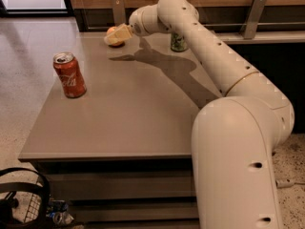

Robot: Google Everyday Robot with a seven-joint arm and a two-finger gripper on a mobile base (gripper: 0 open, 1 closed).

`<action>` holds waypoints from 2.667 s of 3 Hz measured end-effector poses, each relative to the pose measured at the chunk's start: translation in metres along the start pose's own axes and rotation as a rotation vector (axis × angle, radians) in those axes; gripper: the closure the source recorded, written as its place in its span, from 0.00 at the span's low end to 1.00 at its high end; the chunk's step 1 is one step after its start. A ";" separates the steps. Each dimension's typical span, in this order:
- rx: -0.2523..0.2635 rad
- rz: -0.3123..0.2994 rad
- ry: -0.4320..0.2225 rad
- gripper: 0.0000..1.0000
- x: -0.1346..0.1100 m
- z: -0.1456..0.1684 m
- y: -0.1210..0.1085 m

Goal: Pick orange

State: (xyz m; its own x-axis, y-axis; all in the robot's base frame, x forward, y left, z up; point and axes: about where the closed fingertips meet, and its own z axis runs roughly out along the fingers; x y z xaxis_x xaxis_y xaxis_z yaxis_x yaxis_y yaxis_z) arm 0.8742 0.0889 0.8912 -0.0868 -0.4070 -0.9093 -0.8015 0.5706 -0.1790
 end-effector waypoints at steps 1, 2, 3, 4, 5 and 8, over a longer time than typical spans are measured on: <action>-0.024 -0.002 -0.015 0.00 0.000 0.021 0.000; -0.033 -0.001 0.005 0.00 0.006 0.034 0.005; -0.029 0.007 0.049 0.00 0.017 0.041 0.008; -0.035 0.012 0.074 0.00 0.023 0.049 0.012; -0.052 0.017 0.063 0.15 0.024 0.061 0.017; -0.066 0.019 0.069 0.92 0.028 0.070 0.025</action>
Offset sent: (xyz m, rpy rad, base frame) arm 0.0215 0.0290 -0.0271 -0.0252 0.0319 0.0249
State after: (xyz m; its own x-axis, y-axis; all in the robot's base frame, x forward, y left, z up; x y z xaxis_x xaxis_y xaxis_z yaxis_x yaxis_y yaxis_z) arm 0.8932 0.1416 0.8352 -0.1411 -0.4464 -0.8836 -0.8364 0.5313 -0.1348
